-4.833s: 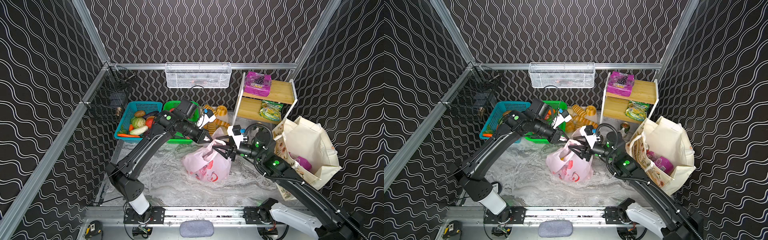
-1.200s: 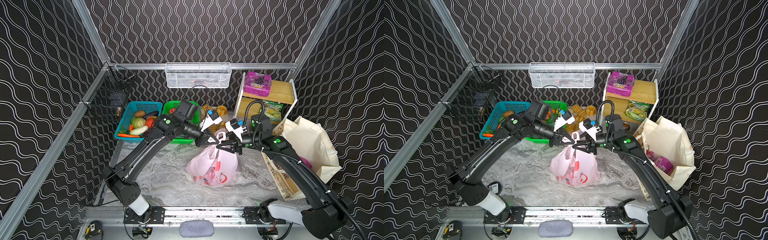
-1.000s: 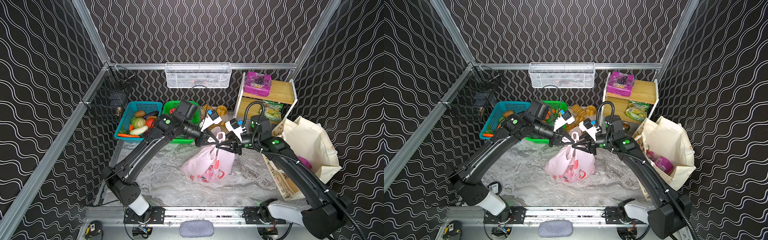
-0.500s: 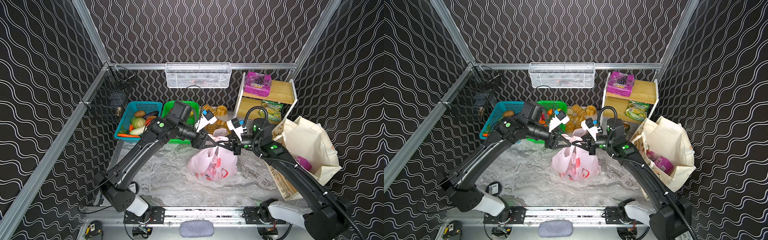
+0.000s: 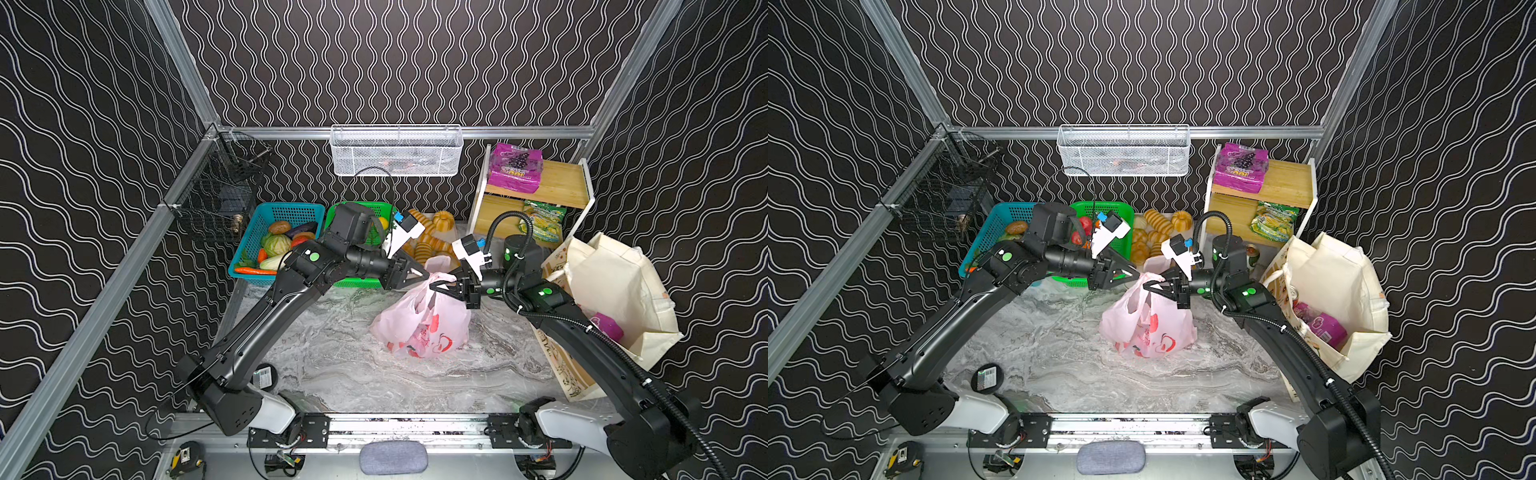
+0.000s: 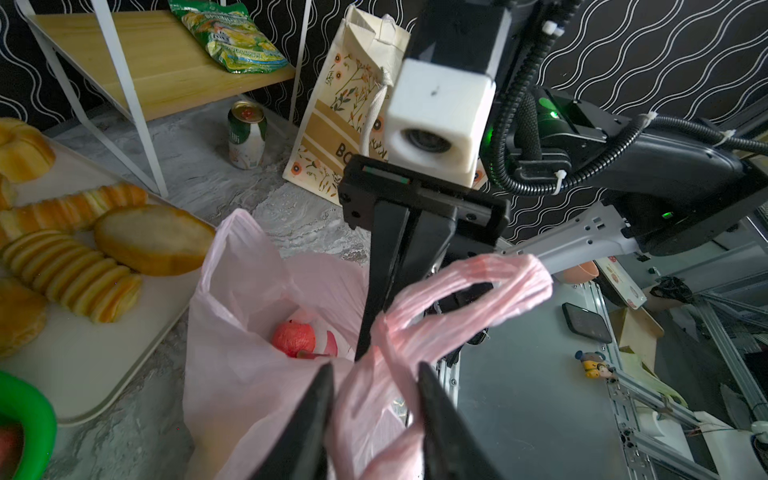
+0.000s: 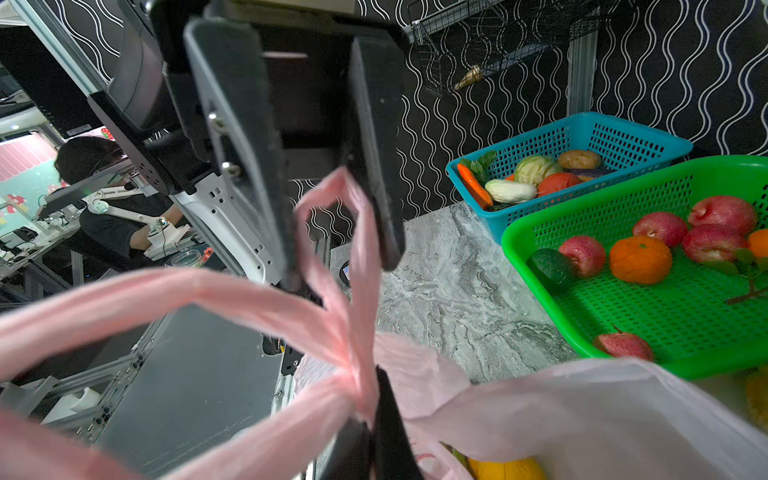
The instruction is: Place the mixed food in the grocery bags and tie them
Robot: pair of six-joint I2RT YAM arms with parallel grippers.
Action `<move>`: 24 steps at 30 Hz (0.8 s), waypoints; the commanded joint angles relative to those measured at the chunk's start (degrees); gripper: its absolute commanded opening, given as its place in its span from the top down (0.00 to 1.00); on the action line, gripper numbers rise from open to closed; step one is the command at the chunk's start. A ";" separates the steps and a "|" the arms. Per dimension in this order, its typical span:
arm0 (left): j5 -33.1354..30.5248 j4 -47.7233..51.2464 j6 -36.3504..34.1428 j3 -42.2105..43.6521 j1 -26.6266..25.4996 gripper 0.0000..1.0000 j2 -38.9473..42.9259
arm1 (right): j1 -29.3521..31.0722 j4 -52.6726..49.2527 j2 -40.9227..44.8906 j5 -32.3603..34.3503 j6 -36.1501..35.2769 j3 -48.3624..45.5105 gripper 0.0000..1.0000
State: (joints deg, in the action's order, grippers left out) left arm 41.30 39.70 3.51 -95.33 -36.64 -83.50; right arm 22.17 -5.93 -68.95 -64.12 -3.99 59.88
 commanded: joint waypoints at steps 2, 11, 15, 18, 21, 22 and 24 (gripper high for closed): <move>-2.21 -4.71 3.79 2.25 0.14 1.00 0.45 | 0.08 0.82 -0.13 0.41 0.30 -0.13 1.00; -9.33 -10.11 10.99 12.67 0.16 1.00 3.66 | -0.71 8.48 -0.67 5.06 10.04 -4.71 1.00; -10.45 -11.79 13.25 15.36 0.13 1.00 3.88 | -1.02 10.89 -0.42 4.21 11.75 -6.90 0.94; -9.83 -14.00 15.55 16.76 0.18 1.00 3.63 | -1.03 10.73 -0.46 3.22 11.87 -7.29 0.84; -8.95 -15.18 16.85 17.37 0.17 1.00 3.08 | -1.04 10.14 -0.54 2.63 11.58 -7.32 0.72; -8.76 -15.33 17.13 17.38 0.16 1.00 3.00 | -1.04 9.62 -0.59 2.38 11.18 -7.32 0.72; -7.98 -16.16 17.39 17.72 0.17 1.00 3.16 | -1.02 8.55 -0.76 2.93 10.70 -6.97 0.71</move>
State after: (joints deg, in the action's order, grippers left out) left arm 32.10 26.57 19.44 -77.84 -36.49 -80.40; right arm 21.02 2.26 -69.65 -60.55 7.03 52.64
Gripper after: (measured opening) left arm 0.048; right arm 0.285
